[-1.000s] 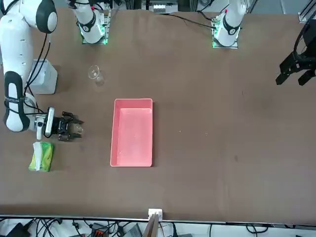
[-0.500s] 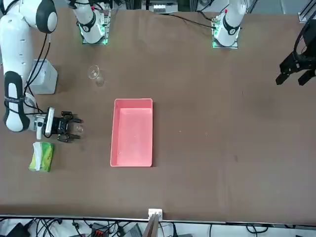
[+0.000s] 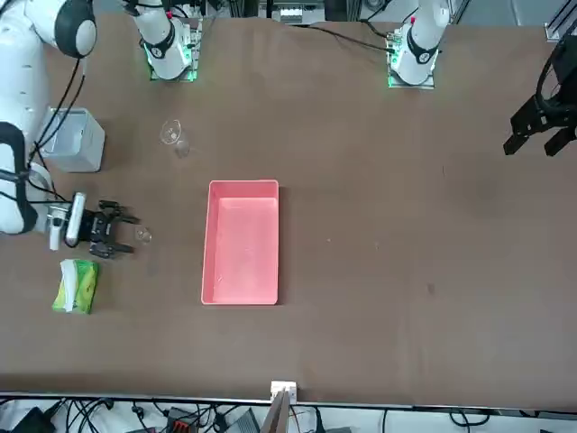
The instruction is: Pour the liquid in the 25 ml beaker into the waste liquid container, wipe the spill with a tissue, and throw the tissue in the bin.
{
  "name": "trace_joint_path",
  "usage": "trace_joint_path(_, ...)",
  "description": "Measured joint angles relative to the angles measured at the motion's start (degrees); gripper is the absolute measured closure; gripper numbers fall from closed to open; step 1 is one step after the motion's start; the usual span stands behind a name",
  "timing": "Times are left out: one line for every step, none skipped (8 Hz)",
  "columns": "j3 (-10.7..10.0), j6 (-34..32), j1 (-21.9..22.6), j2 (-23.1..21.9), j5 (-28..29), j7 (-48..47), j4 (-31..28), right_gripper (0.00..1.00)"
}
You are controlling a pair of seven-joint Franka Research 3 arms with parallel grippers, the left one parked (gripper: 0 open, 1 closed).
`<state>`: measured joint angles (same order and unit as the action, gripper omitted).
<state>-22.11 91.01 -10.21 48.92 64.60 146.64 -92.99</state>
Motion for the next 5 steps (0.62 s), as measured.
trace_joint_path(-0.38, -0.05, -1.45, -1.35, -1.76, 0.09, 0.09, 0.0)
trace_joint_path(-1.45, -0.18, -1.91, -2.76, -2.6, 0.1, 0.18, 0.0)
trace_joint_path(-2.76, -0.44, -1.79, -4.17, -3.24, -0.42, 0.4, 0.0)
trace_joint_path(-3.56, -0.78, -1.63, -5.56, -4.11, -2.78, 0.8, 0.0)
trace_joint_path(-3.83, -1.07, -1.5, -7.08, -5.01, -7.11, 1.2, 0.0)
